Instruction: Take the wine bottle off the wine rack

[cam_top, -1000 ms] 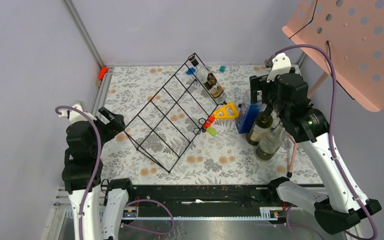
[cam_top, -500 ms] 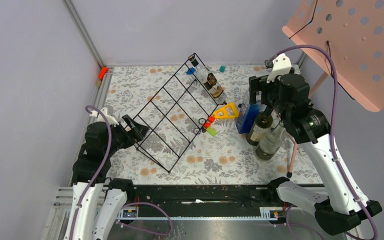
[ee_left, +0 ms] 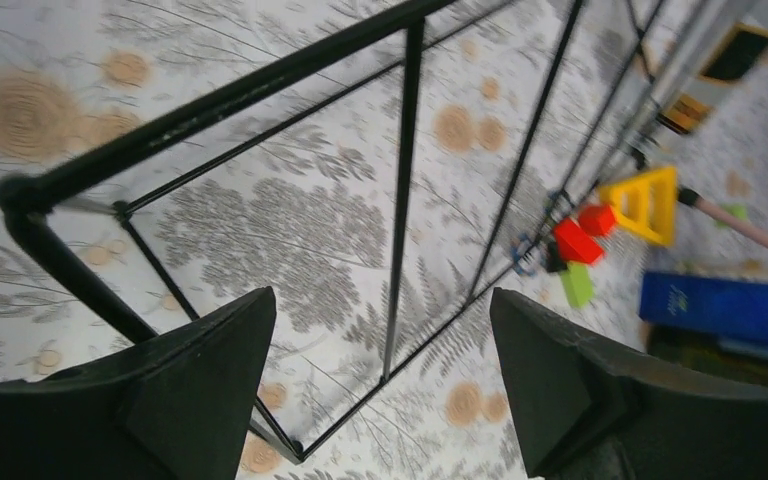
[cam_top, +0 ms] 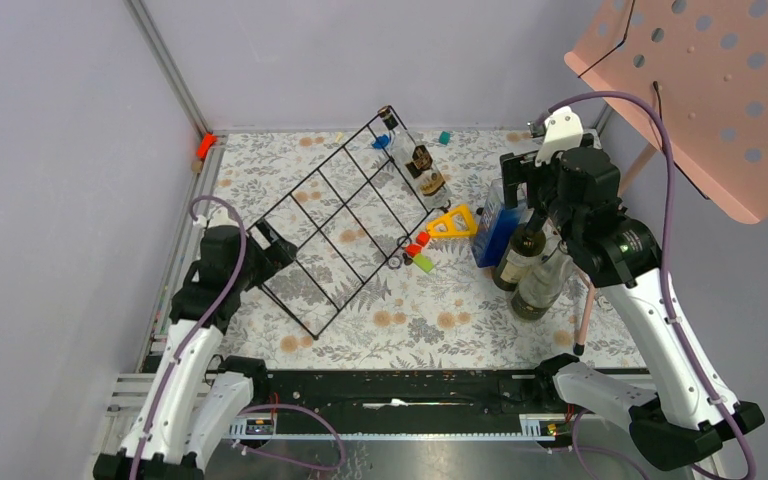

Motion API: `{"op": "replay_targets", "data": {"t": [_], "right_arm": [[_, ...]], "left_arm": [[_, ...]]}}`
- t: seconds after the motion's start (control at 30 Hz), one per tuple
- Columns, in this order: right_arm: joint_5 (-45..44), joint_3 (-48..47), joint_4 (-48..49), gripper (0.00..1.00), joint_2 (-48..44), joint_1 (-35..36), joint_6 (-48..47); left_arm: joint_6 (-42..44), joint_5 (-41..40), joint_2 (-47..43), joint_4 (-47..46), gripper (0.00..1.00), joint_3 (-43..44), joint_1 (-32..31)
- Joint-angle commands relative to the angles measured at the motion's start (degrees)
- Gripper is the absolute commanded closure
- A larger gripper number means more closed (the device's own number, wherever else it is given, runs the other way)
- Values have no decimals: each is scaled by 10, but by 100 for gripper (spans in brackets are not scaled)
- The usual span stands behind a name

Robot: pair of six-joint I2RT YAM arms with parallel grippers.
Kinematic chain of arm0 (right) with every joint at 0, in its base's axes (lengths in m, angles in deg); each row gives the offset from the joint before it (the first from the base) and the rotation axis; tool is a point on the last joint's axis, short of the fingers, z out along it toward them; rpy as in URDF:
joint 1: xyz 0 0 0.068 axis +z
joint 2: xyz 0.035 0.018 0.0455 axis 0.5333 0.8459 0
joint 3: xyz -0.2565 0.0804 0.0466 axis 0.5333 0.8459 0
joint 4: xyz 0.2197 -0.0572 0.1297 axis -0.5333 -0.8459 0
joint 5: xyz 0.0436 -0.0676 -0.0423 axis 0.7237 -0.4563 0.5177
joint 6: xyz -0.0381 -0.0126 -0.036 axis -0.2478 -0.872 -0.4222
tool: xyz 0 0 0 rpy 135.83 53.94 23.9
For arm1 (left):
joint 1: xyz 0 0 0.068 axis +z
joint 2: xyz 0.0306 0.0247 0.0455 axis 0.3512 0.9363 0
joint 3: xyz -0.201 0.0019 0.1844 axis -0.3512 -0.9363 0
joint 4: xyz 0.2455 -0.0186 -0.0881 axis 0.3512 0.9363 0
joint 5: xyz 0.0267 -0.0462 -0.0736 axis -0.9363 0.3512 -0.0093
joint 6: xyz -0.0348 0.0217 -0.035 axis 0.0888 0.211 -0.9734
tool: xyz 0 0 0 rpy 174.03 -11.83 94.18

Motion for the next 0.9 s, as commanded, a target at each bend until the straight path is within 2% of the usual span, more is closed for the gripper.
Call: {"op": "replay_targets", "data": {"t": [0.0, 0.1, 0.2, 0.27, 0.43, 0.57, 0.73, 0.87], "right_arm": [[-43, -36, -8, 3, -17, -2, -34], [-48, -45, -9, 3, -24, -2, -45], [-40, -57, -13, 3, -28, -2, -48], [-24, -71, -13, 3, -28, -2, -44], [88, -140, -13, 3, 9, -2, 3], [213, -216, -15, 4, 85, 10, 48], [214, -323, -30, 4, 209, 73, 31], [221, -413, -47, 4, 319, 88, 37]], "left_arm": [[1, -121, 57, -27, 11, 43, 10], [5, -150, 88, -13, 7, 63, 50], [15, -133, 103, -12, 5, 69, 111], [28, -107, 106, -10, 5, 76, 138], [68, -17, 71, -47, 3, 75, 142], [92, 42, 40, -64, 2, 63, 142], [115, 75, 10, -66, 1, 46, 142], [116, 89, 2, -65, 1, 37, 142]]}}
